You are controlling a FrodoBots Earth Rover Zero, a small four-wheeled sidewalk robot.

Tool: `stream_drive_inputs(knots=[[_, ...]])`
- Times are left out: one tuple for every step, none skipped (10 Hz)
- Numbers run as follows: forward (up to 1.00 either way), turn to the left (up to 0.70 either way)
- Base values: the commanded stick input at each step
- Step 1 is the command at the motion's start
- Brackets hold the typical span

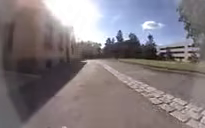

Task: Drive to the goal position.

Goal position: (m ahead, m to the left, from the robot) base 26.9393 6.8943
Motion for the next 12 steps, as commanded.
stream_drive_inputs(knots=[[1.00,0.00],[1.00,0.00],[1.00,0.00],[1.00,0.00],[1.00,0.00],[1.00,0.00],[1.00,0.00],[1.00,0.00],[1.00,0.00],[1.00,0.00],[1.00,0.00],[1.00,0.00]])
